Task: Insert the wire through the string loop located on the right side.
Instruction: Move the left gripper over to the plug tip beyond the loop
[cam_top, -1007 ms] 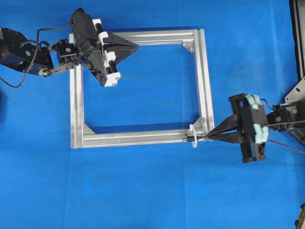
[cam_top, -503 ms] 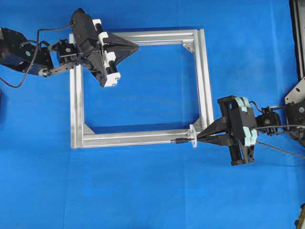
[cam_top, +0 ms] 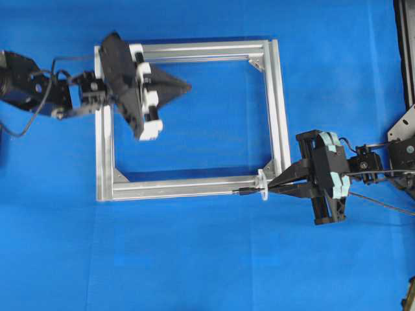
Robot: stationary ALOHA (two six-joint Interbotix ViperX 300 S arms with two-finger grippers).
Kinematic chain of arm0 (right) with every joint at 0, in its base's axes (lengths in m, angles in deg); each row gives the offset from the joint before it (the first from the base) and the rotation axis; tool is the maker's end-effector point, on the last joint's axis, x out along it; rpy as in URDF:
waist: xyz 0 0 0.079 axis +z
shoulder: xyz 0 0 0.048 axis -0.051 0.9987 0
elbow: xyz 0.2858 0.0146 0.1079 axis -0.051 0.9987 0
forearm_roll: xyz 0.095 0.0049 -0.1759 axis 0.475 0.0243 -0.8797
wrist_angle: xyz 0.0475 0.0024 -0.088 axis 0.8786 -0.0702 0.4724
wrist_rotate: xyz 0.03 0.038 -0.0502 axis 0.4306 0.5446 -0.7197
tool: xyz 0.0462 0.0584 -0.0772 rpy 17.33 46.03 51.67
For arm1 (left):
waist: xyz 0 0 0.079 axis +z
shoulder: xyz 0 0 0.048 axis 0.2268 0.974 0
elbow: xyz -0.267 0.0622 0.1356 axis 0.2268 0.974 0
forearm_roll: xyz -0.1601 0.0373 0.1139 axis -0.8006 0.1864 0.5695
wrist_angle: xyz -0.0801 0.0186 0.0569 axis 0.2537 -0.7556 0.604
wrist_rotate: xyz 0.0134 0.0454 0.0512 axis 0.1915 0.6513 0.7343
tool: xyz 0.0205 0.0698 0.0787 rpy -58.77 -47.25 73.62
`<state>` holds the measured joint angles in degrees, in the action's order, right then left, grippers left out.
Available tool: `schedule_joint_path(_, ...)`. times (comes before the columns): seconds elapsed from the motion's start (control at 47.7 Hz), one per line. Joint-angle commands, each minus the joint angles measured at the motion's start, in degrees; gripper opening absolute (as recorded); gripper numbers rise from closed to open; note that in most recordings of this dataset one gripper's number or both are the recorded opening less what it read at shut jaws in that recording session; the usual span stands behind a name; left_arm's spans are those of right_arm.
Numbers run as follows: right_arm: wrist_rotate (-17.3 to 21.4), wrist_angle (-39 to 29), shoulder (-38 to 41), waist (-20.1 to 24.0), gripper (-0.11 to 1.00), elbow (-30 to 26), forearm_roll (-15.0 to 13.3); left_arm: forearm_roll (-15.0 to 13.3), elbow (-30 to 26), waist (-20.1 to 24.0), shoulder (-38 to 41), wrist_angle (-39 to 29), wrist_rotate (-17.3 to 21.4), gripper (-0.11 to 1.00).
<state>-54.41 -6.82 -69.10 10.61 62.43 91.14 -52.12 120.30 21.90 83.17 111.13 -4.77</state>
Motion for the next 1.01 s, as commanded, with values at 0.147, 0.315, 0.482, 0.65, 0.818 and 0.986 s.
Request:
schedule_joint_path(0.147,0.1,0.5,-0.4,-0.1,-0.03,-1.0,0.2,0.2,-0.1,-8.2,-1.9,0.3,-0.1,0.00)
schedule_joint_path(0.315,0.1,0.5,-0.4,-0.1,-0.03,-1.0,0.1,0.1,-0.1,-13.8,-1.9,0.3,-0.4,0.00)
schedule_joint_path(0.482,0.1,0.5,-0.4,-0.1,-0.03,-1.0,0.1,0.1,-0.1,-18.5,-1.9,0.3,-3.5,0.00)
schedule_joint_path(0.65,0.1,0.5,-0.4,-0.1,-0.03,-1.0,0.2,0.1,-0.1,-20.6,-1.8,0.2,-6.2,0.00)
schedule_joint_path(0.818,0.1,0.5,-0.4,-0.1,-0.03,-1.0,0.2,0.0,-1.0,-20.3,-1.6,-1.1,-6.2,0.00)
schedule_joint_path(0.986,0.1,0.5,-0.4,-0.1,-0.03,-1.0,0.2,0.0,-4.7,-19.2,-0.4,-2.5,-5.9,0.00)
